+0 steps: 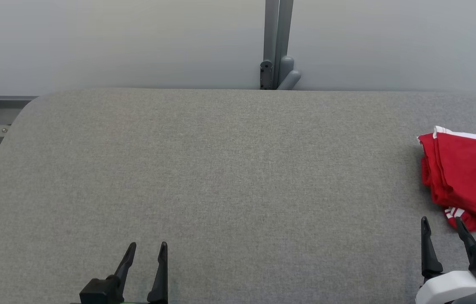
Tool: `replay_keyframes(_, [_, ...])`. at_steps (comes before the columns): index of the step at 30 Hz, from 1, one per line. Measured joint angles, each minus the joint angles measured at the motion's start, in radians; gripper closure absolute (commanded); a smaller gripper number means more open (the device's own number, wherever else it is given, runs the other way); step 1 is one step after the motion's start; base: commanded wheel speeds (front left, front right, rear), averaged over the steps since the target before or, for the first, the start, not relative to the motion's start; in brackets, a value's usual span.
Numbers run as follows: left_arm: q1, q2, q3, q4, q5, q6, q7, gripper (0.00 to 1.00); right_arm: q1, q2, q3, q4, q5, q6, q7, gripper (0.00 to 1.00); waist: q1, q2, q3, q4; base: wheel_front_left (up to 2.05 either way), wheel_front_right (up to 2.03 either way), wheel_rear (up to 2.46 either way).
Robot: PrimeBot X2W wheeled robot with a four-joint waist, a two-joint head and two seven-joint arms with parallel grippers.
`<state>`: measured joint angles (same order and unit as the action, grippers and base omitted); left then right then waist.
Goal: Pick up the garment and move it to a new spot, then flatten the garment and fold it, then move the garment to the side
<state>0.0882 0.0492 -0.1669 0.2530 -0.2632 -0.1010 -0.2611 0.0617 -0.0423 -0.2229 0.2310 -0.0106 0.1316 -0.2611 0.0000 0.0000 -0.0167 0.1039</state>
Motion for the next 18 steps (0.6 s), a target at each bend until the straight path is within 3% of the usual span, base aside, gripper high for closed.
replay_keyframes(14, [-0.001, 0.0, -0.003, -0.001, 0.0, 0.002, 0.0, 0.0, 0.0, 0.0, 0.002, -0.002, -0.002, 0.0, 0.0, 0.0, 0.0, 0.0, 0.003, -0.011, 0.0, 0.0, 0.0])
replay_keyframes(15, [-0.001, 0.0, -0.003, 0.002, 0.0, 0.003, 0.0, 1.0, 0.0, 0.0, 0.003, 0.0, -0.002, 0.0, 0.0, 1.0, 0.0, 0.0, 0.003, -0.011, 0.0, 0.0, 0.0])
replay_keyframes(18, [0.01, -0.001, -0.003, 0.027, 0.0, 0.003, 0.005, 1.0, 0.002, 0.007, 0.004, 0.029, -0.001, 0.0, 0.003, 1.0, 0.0, 0.0, 0.003, -0.012, 0.0, 0.0, 0.0])
